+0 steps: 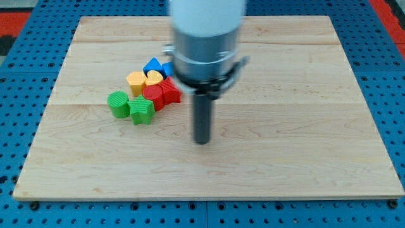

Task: Adjust the group of blocks

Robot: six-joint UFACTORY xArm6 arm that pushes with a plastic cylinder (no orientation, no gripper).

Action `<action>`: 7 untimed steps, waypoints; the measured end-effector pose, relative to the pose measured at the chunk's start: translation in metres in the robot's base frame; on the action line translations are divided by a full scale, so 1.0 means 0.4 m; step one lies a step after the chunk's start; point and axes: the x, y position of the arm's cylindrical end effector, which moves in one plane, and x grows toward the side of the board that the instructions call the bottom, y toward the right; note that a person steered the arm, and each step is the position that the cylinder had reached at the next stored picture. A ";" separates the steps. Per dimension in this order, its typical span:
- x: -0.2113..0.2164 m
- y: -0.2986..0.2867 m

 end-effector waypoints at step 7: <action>-0.172 -0.311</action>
